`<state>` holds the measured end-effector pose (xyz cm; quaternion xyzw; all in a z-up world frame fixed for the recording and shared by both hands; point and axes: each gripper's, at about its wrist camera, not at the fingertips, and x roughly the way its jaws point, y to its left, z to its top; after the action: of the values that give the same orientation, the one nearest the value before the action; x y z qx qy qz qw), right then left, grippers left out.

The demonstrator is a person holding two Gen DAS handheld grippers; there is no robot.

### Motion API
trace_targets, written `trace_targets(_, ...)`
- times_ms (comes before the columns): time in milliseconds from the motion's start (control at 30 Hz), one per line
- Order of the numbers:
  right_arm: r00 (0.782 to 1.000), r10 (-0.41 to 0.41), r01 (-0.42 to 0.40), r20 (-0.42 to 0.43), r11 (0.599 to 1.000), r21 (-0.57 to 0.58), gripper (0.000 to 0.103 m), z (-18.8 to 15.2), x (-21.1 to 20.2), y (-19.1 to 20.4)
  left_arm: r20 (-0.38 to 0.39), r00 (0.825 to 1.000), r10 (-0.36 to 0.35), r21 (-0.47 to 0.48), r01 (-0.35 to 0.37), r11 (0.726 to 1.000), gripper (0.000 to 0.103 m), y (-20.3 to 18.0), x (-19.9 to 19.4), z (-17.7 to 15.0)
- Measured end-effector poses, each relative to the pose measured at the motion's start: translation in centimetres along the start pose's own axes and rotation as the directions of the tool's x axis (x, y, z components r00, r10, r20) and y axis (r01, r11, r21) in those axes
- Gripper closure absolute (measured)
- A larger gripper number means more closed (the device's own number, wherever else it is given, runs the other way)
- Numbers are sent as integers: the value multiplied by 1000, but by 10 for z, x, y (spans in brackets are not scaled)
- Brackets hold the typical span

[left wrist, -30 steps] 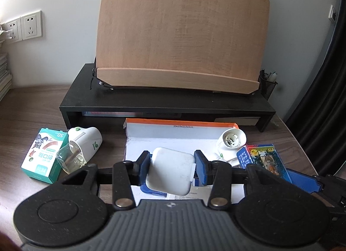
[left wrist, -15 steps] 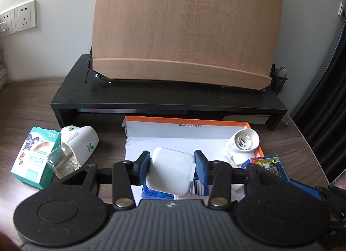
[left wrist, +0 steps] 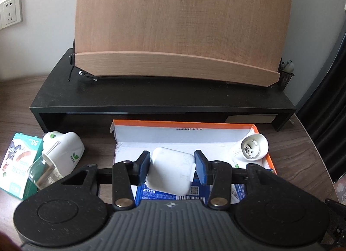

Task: Organize rigid objects
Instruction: 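Carry the white cube into the box with the left tool while the right tool holds the card box, then release the white cube into the box with the left tool while the right tool releases the red card box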

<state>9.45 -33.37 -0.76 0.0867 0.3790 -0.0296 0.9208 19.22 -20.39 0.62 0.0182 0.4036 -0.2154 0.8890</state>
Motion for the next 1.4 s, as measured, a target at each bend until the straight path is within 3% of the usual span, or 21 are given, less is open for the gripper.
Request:
trace_targets(267,1000,15,-15,-6,1000,0,31,5,15,3,-22,1000,-3,3,3,1000,58,1,17,6)
trace_targets(667,999,6,-5,44,1000,-24,32,0,-12,2,-43,999,-27,40,29,999,58,-15,34,10)
trace_targets(1100,994,-10,13,109,1000,-26,24,2,-41,18,9,998,54,32,-55,998,19,0,-17,1)
trace_targets(1400,994,26,-22,106,999,-34,20,-4,-56,55,36,993,116,-25,-115,993,13,46,-71,-21)
